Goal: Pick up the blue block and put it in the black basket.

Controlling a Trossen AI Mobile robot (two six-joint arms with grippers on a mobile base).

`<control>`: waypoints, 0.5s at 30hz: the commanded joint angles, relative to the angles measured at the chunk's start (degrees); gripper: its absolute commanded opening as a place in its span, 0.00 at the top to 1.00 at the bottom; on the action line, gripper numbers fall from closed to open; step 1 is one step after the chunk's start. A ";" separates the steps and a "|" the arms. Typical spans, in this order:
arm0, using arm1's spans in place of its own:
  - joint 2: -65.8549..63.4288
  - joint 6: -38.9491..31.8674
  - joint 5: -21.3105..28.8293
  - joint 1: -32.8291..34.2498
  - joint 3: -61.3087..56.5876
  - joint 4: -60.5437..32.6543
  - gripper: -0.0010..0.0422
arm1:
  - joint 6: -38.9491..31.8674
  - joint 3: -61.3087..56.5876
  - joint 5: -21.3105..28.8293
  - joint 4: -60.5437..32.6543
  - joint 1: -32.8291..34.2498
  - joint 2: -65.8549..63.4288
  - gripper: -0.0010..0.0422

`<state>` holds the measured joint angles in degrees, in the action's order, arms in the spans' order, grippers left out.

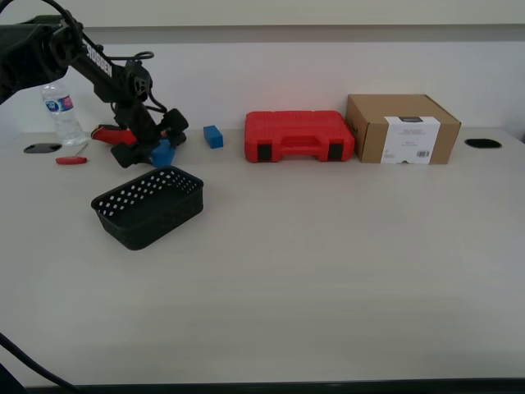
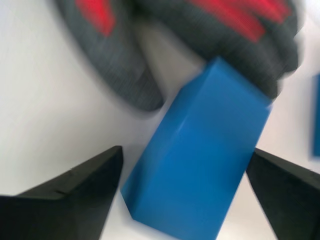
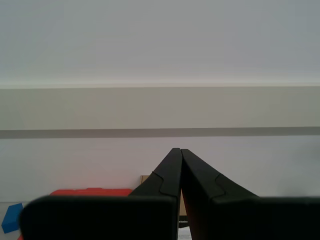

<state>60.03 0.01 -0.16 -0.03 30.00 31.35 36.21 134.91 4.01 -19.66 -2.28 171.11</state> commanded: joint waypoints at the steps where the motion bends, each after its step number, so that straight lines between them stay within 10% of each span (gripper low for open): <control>1: 0.02 0.00 0.02 -0.02 0.11 -0.55 0.98 | 0.24 0.15 2.40 1.25 0.07 -0.46 0.59; 4: 0.02 0.00 0.02 -0.02 0.11 -0.63 0.98 | 0.20 0.13 6.82 1.53 0.31 -1.53 0.99; 9: 0.02 0.02 0.02 -0.02 0.11 -0.98 0.98 | -17.44 0.09 11.34 -5.92 1.51 -11.28 0.98; 13: 0.02 0.00 0.07 -0.02 0.13 -1.14 0.98 | -44.83 -0.09 -5.90 -30.40 5.44 -24.09 0.98; 15: 0.02 0.00 0.02 -0.02 0.11 -1.55 0.98 | -47.28 -0.20 -8.11 -38.32 6.99 -26.95 0.98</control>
<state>60.05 0.01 -0.16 -0.03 30.00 29.63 -10.63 135.06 -4.12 -55.75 4.36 144.07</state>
